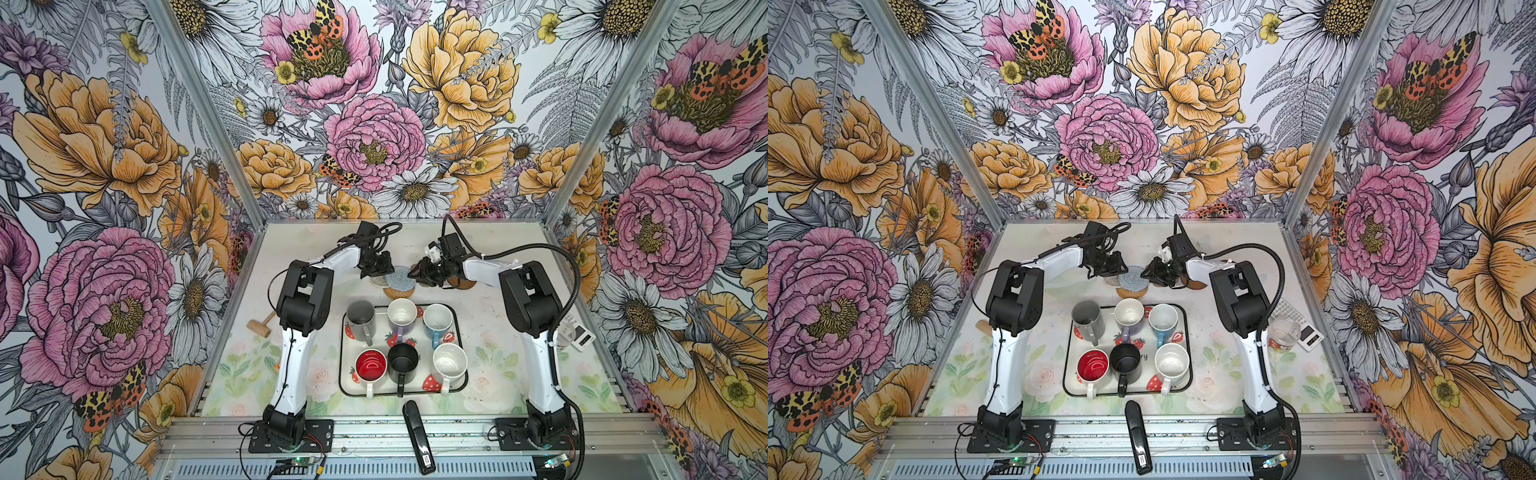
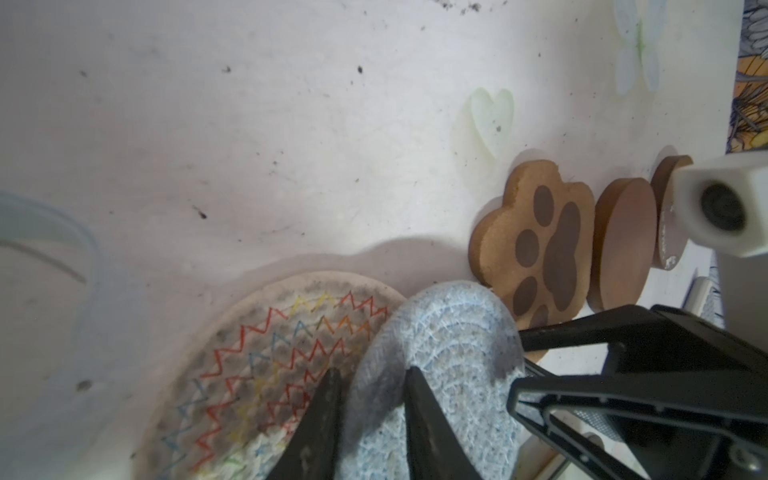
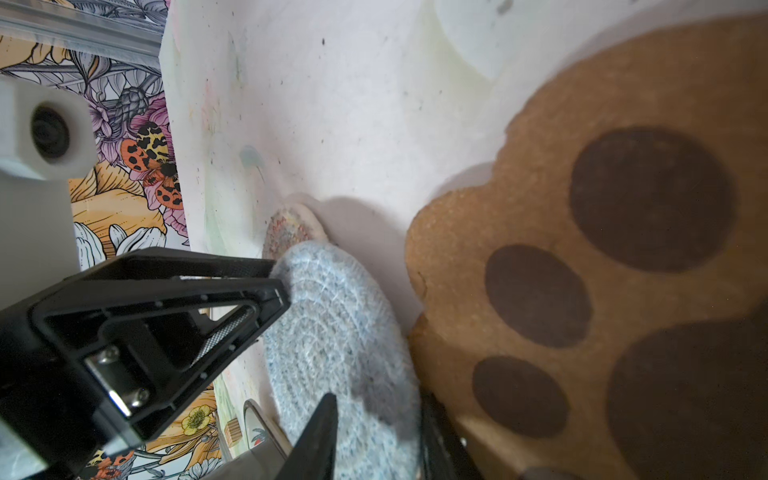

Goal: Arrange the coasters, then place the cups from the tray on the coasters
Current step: 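Close the left gripper on the light blue coaster and lift it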

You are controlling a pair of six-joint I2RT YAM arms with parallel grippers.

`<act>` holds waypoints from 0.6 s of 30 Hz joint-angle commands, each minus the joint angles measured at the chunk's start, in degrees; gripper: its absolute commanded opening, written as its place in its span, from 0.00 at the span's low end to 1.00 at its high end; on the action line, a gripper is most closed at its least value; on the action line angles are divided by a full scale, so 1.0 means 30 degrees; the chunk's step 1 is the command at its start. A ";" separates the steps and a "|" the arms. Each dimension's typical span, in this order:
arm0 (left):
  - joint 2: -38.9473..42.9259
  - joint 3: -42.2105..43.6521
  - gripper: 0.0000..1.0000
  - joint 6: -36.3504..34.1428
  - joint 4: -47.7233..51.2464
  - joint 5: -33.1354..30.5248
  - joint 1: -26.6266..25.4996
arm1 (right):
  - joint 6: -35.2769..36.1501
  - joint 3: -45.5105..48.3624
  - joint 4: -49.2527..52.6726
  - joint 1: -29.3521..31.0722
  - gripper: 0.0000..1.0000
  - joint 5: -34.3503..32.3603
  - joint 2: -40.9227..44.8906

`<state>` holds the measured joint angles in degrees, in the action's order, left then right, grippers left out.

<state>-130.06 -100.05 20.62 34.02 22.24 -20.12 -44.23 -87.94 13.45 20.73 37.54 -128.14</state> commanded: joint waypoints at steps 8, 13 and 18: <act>0.1156 0.1229 0.00 0.0633 -0.1382 0.0994 -0.0011 | -0.0126 -0.0426 -0.0266 0.0297 0.19 0.0040 -0.0179; 0.1899 0.1844 0.00 0.0882 -0.1967 0.1039 0.0088 | -0.0096 -0.0372 -0.0295 0.0344 0.14 0.0083 0.0004; 0.3162 0.2808 0.00 0.1312 -0.3069 0.0882 0.0276 | -0.0048 -0.0324 -0.0324 0.0355 0.38 0.0072 0.0432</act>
<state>-125.21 -92.92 23.27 28.56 23.59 -19.59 -44.91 -87.96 13.43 21.06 37.36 -128.18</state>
